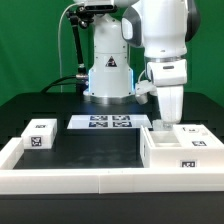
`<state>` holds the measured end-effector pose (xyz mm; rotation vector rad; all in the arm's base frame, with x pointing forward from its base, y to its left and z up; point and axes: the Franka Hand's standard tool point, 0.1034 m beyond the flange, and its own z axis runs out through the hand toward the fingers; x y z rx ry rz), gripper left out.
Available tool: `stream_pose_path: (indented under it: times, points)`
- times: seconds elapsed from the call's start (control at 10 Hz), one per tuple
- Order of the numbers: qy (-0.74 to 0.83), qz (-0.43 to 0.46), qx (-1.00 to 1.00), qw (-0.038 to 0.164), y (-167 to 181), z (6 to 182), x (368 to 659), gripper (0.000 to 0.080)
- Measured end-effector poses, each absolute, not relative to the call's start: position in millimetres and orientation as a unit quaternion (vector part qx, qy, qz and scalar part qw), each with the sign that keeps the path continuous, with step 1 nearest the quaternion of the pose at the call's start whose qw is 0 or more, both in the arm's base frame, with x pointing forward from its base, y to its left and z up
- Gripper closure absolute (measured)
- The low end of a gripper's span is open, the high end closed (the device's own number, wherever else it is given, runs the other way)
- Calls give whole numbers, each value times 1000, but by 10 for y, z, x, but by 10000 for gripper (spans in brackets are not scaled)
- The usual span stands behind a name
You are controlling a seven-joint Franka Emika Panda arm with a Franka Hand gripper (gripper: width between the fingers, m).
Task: Assemble cabinet
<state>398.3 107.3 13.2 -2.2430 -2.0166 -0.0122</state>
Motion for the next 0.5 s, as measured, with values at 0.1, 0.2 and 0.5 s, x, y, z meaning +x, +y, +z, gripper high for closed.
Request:
stream_pose_path:
  times: [0.1, 0.2, 0.5]
  points:
    - [-667, -4, -742, 62, 1066, 146, 3991, 726]
    - [-667, 0, -743, 60, 1049, 182, 3995, 726]
    - [-668, 10, -743, 41, 960, 486, 4081, 726]
